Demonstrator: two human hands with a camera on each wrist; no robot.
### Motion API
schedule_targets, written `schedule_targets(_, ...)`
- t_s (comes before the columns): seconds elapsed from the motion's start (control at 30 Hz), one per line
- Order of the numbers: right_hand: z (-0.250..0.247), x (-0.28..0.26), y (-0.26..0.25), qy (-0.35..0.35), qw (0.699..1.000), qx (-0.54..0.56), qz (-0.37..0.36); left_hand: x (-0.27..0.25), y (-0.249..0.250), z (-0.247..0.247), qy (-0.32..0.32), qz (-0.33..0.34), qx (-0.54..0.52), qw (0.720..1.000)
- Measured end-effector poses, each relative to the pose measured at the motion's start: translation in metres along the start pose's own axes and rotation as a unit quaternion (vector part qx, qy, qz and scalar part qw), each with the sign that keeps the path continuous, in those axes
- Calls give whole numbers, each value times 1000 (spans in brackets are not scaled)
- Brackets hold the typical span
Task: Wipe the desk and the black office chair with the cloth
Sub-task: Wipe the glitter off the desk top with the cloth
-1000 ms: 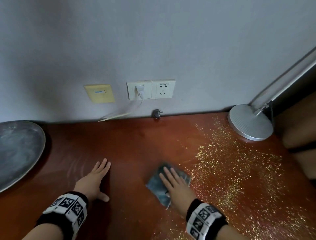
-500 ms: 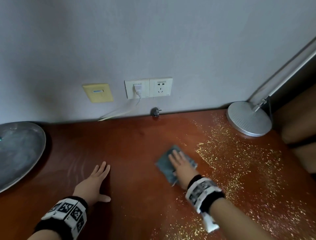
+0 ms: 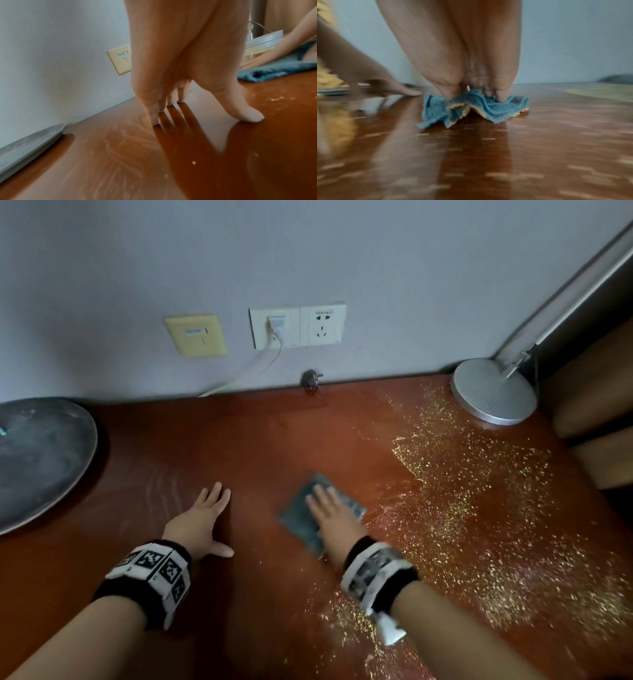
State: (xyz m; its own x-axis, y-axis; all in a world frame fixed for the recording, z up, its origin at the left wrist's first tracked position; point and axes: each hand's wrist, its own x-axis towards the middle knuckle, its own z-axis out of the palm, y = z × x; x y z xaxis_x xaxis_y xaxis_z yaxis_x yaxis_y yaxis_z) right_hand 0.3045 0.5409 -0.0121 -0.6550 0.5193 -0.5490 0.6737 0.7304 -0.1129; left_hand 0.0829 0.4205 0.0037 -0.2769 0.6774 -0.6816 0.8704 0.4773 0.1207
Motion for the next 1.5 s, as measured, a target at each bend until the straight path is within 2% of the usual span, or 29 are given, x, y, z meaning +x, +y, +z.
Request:
schedule_targets(0.1,-15,-8,65,-27,994,1,105,-11,6,13,0,7,-1,1000)
schedule_targets(0.17,-17,-11,67,-29,994,19,107,-16,11,18,5,5,6,1000)
schedule_targets(0.23,-11,-12,28,-32,998,18,51,-17,16,20,8,-1,12,1000)
schedule_targets(0.33,5,-16,-41,-55,995,-5,-82,-23,21,24,2,-15,12,1000)
schedule_targets(0.4,9,-15,-43,-34,995,-11,-98,-33,22,33,7,-26,8,1000)
schedule_targets(0.5,-4,-15,4,6,999,-6,-41,-53,20,56,10,-42,-5,999)
schedule_targets(0.6,-23,-8,36,-14,999,14,27,-76,17,80,12,-54,-24,998)
schedule_targets(0.7,-27,-1,-3,-26,999,16,-16,-90,17,91,20,-70,-27,997)
schedule_targets(0.8,4,-14,-85,-57,988,-18,-140,-94,16,93,27,-74,-23,997)
schedule_targets(0.87,28,-29,-128,-79,982,-10,-170,-93,13,93,31,-74,-18,997)
schedule_targets(0.97,43,-39,-127,-39,992,18,-117,-94,11,93,28,-71,-15,997)
schedule_targets(1.07,33,-45,-64,39,998,48,-4,-95,18,89,19,-49,-21,998)
schedule_targets(1.17,22,-49,19,24,990,2,139,-94,30,88,9,-23,-35,999)
schedule_targets(1.23,21,-45,49,21,982,11,189,-92,35,90,3,-13,-29,999)
schedule_targets(1.27,23,-42,49,24,981,23,191,-93,37,90,0,-12,-24,1000)
schedule_targets(1.33,30,-39,13,27,991,9,132,-92,39,89,-4,-13,-10,1000)
schedule_targets(1.43,53,-51,-77,-16,998,-14,-64,-91,39,85,-13,-16,13,1000)
schedule_targets(1.47,57,-57,-95,-32,994,-14,-102,-91,38,84,-16,-17,23,999)
schedule_targets(1.5,56,-60,-101,-32,993,-10,-109,-91,37,83,-18,-16,31,999)
